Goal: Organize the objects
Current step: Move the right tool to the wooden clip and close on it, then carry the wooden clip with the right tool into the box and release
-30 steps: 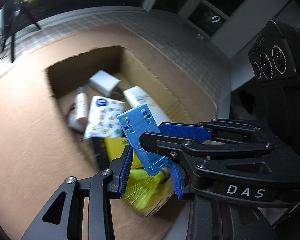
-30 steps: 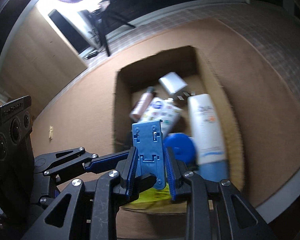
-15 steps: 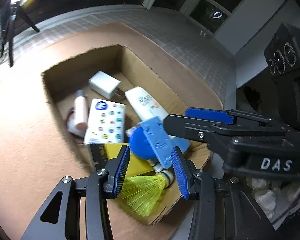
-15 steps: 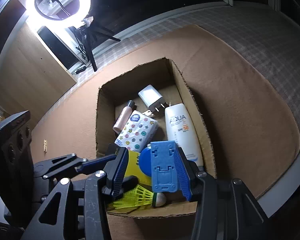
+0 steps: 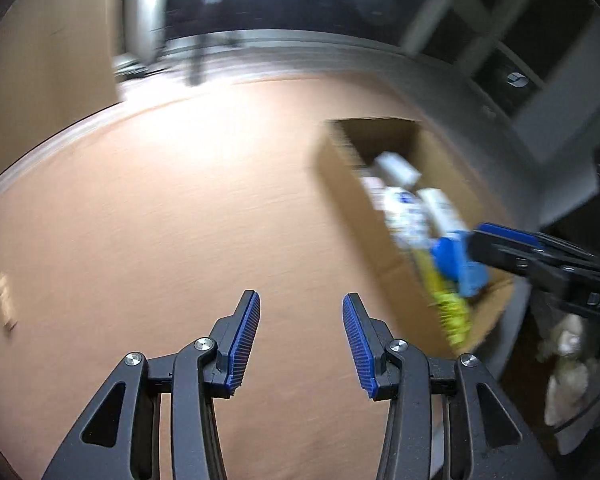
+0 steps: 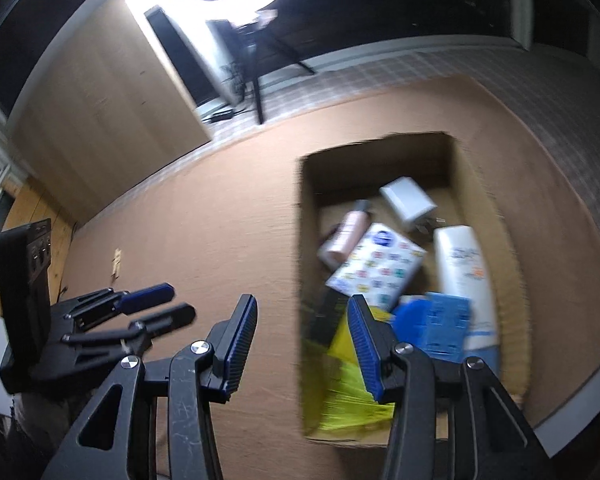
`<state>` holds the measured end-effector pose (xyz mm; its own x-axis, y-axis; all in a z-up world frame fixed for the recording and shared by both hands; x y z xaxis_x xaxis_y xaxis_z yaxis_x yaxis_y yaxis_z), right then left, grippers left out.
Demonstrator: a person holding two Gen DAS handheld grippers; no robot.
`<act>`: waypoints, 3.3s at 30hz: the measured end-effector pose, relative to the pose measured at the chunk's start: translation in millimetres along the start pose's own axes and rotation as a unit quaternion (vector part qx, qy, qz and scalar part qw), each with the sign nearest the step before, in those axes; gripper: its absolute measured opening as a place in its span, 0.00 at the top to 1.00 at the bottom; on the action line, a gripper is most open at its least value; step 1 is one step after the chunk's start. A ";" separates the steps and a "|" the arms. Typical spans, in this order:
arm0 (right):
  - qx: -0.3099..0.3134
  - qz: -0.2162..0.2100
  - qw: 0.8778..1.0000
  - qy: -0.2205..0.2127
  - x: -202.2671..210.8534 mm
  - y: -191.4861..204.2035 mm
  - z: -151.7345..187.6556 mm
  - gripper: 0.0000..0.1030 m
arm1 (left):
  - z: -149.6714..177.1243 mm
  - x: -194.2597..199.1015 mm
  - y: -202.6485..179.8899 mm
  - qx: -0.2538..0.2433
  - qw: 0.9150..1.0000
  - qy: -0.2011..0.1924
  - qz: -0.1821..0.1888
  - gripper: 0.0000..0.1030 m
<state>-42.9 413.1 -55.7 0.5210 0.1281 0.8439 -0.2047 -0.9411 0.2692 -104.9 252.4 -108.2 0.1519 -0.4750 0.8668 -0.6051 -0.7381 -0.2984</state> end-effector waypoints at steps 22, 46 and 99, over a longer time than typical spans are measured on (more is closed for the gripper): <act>0.116 -0.070 0.990 0.041 -87.2 189.2 -20.4 0.58 | 49.0 84.5 268.0 0.203 0.968 -0.044 -0.143 0.55; 0.210 -0.043 0.967 0.135 -254.8 358.4 -30.2 0.62 | 184.0 157.4 309.0 0.242 0.952 -0.056 -0.179 0.55; 0.033 0.091 0.995 0.011 -64.7 -14.1 -39.8 0.89 | 75.4 79.5 159.6 0.152 0.980 -0.057 -0.118 0.55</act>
<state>-106.6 430.5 -95.6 0.4625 -0.0406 0.8857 -0.2388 -0.9677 0.0804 -130.5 60.7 -117.1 0.3567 -0.3117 0.8807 -0.2847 -0.9341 -0.2153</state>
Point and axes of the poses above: each gripper's, at about its wrist camera, not at the fingertips, and x roughly against the way its jaws point, y to its left, z to its underside, the point moved 4 cm from there along -x, roughly the way its jaws point, and after that the axes turned 4 degrees about x, right-handed, at the moved point
